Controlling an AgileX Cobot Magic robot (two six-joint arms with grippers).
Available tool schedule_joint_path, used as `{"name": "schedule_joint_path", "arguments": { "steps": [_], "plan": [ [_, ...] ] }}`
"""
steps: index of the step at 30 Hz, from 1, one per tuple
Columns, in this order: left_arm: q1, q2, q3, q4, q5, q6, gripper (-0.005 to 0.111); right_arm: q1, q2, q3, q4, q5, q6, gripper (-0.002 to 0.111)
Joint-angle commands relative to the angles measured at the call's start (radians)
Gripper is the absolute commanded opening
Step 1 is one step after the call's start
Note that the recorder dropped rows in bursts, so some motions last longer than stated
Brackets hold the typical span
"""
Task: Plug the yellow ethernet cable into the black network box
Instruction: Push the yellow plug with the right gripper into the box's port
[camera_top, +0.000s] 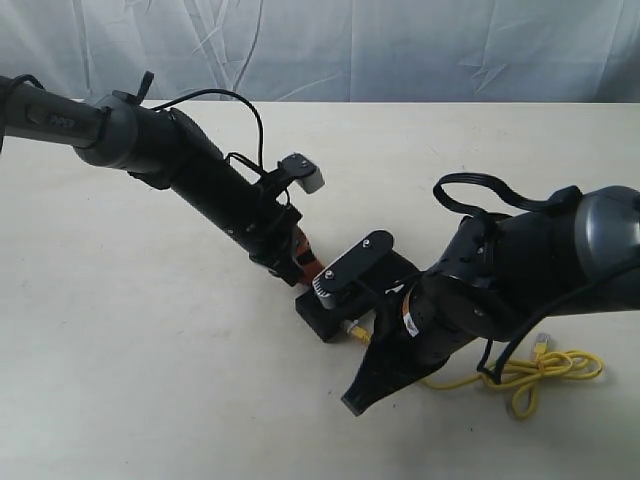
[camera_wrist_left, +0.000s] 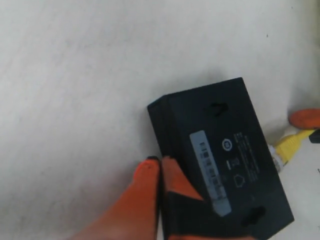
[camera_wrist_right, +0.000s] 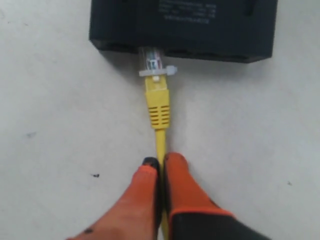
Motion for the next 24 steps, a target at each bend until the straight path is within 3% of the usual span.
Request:
{"name": "schedule_joint_path", "arguments": {
  "steps": [1, 9, 24],
  "plan": [
    [-0.005, 0.007, 0.0, 0.004, 0.039, -0.006, 0.0, 0.003, -0.001, -0.001, -0.006, -0.029, 0.048, -0.001],
    [-0.005, 0.007, 0.0, -0.006, 0.053, -0.037, 0.0, 0.003, -0.001, -0.001, 0.042, -0.101, 0.069, -0.001],
    [-0.005, 0.007, 0.0, 0.016, -0.023, -0.162, 0.0, 0.003, -0.001, -0.001, 0.092, 0.041, 0.144, -0.001]
  ]
}}
